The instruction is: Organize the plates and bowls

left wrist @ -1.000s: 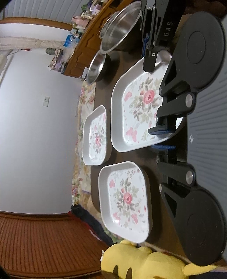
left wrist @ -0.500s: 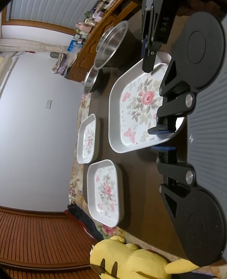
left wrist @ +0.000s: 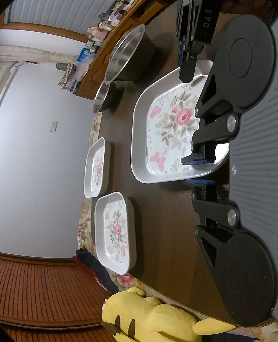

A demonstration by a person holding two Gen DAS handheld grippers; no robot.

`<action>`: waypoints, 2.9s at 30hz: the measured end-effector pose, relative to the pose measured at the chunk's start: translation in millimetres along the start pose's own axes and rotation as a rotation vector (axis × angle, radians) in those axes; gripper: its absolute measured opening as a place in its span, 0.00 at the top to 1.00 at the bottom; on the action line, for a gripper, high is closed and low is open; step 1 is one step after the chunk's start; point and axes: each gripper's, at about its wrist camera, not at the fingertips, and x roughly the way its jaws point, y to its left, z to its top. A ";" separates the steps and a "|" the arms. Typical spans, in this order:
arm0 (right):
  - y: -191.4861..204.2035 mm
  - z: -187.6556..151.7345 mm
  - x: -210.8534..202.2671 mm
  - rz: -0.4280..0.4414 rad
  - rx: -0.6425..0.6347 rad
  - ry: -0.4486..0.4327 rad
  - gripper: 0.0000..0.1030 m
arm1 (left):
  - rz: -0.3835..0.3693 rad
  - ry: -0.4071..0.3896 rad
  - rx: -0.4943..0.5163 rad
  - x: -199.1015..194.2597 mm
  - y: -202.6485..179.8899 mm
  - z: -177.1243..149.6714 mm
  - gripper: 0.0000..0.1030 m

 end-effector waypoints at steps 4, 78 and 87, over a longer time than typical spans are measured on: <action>0.1 0.4 2.1 -0.001 0.006 0.001 0.85 | 0.003 0.005 -0.001 5.6 0.7 2.2 0.87; 43.1 136.1 52.5 0.116 -0.177 -0.061 0.15 | 0.215 -0.183 -0.041 14.2 94.7 94.8 0.07; 47.8 145.4 102.2 0.099 -0.138 0.060 0.28 | 0.197 -0.146 -0.038 42.0 119.5 106.8 0.13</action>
